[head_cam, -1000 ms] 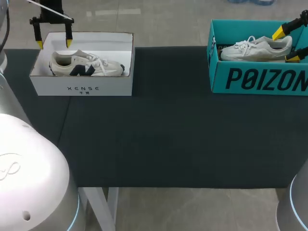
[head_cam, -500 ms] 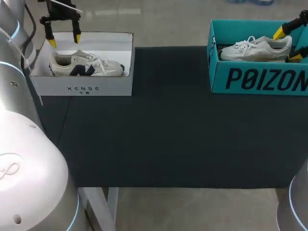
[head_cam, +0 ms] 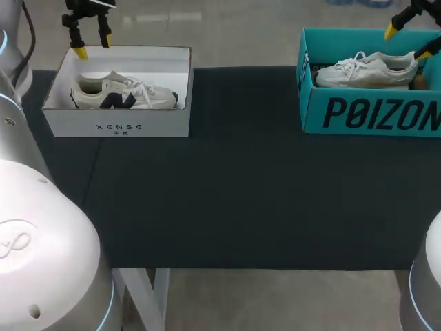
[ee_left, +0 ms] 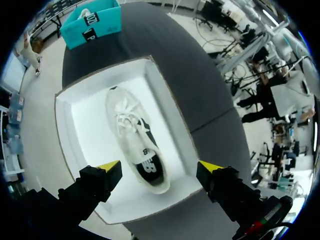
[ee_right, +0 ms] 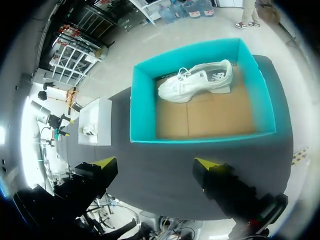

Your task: Take the shoe out of the shoebox, open the shoe tongue, remove and reinsert the insole, then place the shoe into the shoebox

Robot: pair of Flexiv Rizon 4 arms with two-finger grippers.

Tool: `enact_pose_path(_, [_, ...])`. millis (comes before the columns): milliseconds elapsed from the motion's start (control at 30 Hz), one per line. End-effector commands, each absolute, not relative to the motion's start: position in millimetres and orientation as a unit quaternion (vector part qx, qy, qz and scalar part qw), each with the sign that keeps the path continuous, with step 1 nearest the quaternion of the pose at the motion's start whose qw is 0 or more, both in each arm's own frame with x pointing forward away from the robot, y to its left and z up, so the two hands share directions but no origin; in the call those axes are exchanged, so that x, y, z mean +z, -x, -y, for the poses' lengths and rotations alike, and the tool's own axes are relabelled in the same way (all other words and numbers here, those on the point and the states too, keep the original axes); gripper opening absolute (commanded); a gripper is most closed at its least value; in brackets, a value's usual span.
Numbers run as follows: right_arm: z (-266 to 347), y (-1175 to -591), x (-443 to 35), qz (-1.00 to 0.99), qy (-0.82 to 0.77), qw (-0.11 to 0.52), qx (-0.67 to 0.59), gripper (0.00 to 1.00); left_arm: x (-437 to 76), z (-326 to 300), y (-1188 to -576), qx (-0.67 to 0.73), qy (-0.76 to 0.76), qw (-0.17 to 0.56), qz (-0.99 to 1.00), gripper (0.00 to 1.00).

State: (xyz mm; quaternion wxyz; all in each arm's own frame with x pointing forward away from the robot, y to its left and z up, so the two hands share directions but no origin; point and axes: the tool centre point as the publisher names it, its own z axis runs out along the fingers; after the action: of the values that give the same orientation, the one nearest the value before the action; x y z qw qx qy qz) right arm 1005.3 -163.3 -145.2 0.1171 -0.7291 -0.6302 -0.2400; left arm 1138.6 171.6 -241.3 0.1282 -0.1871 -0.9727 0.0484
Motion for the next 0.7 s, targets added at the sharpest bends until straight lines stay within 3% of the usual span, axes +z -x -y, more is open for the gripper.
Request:
enact_pose_path(33, [173.9, -1027.0, -139.5, 0.638, 0.74, 0.108, -0.185, 1.0, -229.4, -171.6, -1106.0, -0.052, 0.063, -0.028, 0.996, 1.0])
enact_pose_path(200, [191.5, -1027.4, -137.6, 0.617, 0.774, 0.086, -0.111, 1.0, -215.7, -171.9, -1098.5, -0.061, 0.061, -0.037, 0.996, 1.0])
enact_pose_path(700, [191.5, -1027.4, -137.6, 0.617, 0.774, 0.086, -0.111, 1.0, -215.7, -171.9, -1098.5, -0.061, 0.061, -0.037, 0.996, 1.0])
